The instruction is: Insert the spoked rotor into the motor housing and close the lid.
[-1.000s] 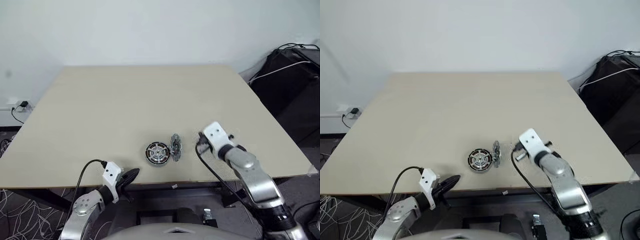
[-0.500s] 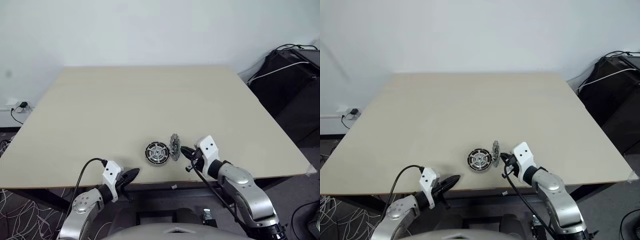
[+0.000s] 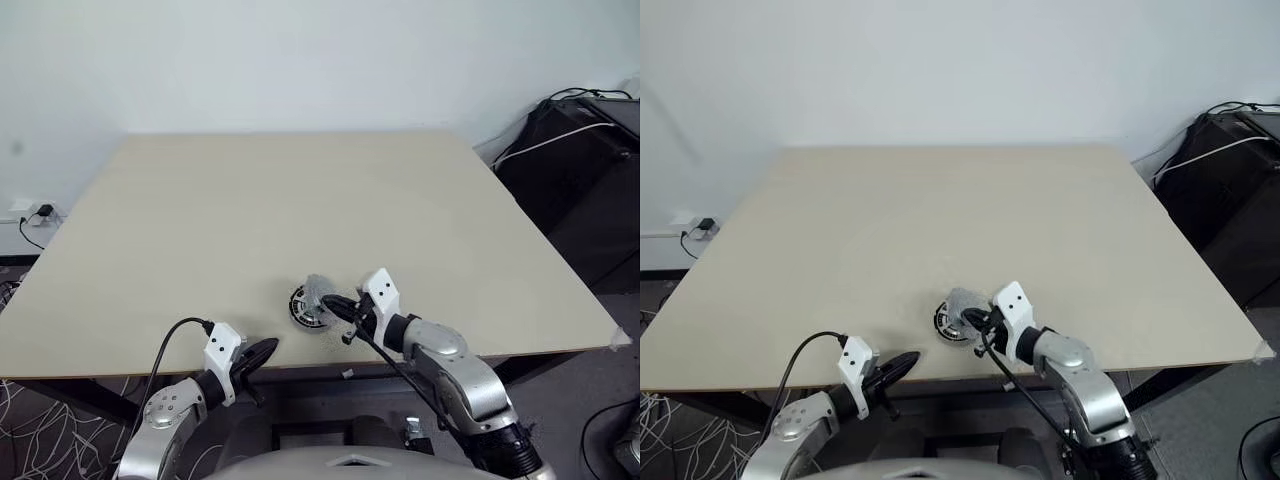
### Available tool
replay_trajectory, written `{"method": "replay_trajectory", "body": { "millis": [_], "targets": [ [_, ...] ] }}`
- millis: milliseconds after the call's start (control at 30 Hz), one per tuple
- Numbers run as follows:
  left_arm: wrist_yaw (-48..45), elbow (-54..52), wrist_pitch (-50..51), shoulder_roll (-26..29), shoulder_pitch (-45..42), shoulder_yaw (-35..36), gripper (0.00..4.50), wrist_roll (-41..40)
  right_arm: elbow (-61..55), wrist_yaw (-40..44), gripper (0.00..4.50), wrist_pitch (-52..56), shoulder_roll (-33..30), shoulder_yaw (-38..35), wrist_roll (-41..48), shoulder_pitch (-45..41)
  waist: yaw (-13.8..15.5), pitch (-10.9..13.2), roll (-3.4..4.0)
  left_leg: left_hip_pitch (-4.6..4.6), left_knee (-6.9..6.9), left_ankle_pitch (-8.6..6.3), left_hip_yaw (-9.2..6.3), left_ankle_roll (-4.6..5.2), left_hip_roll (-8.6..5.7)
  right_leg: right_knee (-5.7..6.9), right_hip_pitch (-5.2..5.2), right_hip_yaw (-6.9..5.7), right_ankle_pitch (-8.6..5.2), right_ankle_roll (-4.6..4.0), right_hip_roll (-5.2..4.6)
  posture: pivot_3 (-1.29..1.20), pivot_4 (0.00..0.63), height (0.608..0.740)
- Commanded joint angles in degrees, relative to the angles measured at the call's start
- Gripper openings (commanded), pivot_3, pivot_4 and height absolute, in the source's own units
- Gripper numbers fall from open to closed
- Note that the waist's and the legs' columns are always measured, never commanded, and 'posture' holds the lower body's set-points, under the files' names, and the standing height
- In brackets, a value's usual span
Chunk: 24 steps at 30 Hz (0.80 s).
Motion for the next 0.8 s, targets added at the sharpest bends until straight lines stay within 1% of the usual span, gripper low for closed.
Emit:
{"method": "replay_trajectory", "body": {
  "millis": [33,233,433,567,733,767,800],
  "targets": [
    [-0.14,-2.39,0.02,0.38,-0.38,0.41,0.00,-0.74,3.75,-0.82,0.02,-2.27,1.83,1.09,-1.09,-2.25,-0.07,0.00,0.00,0.00,0.00,0.00,0.00,0.00,0.00,0.00,0.00,0.00,0.01,-0.01,0.01,0.00,0.000,0.740],
    [-0.17,-2.30,0.13,0.24,-0.59,0.30,0.00,-0.81,10.09,-1.27,0.02,-3.84,4.48,2.86,-2.41,-4.39,-0.15,-0.01,0.01,0.00,0.00,0.01,0.02,0.02,0.01,0.00,-0.01,0.01,0.01,-0.02,0.05,0.00,0.000,0.740],
    [-0.08,-2.20,0.21,-0.05,-0.58,0.21,0.00,-0.77,13.56,-1.36,0.02,-4.49,5.67,3.55,-3.41,-5.50,-0.31,-0.06,0.00,0.04,0.00,0.02,0.03,0.02,0.04,0.02,0.00,0.04,0.03,-0.04,0.11,0.00,0.000,0.740],
    [-0.05,-2.09,0.27,-0.22,-0.55,0.18,0.00,-0.76,12.96,-1.71,0.02,-5.32,5.40,3.67,-4.26,-5.39,-0.32,-0.11,0.02,0.05,0.00,0.02,0.03,0.02,0.05,0.03,0.01,0.04,0.03,-0.04,0.11,0.00,0.000,0.740],
    [-0.05,-2.10,0.30,-0.30,-0.45,0.19,0.00,-0.79,7.07,-0.47,0.02,-7.17,4.18,1.73,-2.58,-4.10,-0.28,-0.09,0.05,0.05,0.00,0.01,0.04,0.02,0.05,0.03,0.01,0.05,0.03,-0.03,0.11,0.00,0.000,0.740],
    [-0.08,-2.14,0.30,-0.27,-0.40,0.19,0.00,-0.80,6.08,0.09,0.41,-8.11,3.55,1.57,-2.50,-3.76,-0.27,-0.09,0.06,0.05,0.00,0.02,0.05,0.02,0.04,0.03,0.00,0.06,0.03,-0.03,0.12,0.00,0.000,0.740],
    [-0.11,-2.15,0.31,-0.24,-0.38,0.20,0.00,-0.81,5.47,0.56,0.63,-8.82,2.94,1.50,-2.51,-3.49,-0.27,-0.09,0.05,0.04,0.00,0.01,0.05,0.02,0.04,0.03,-0.01,0.07,0.03,-0.03,0.11,0.00,0.000,0.740]
  ]
}}
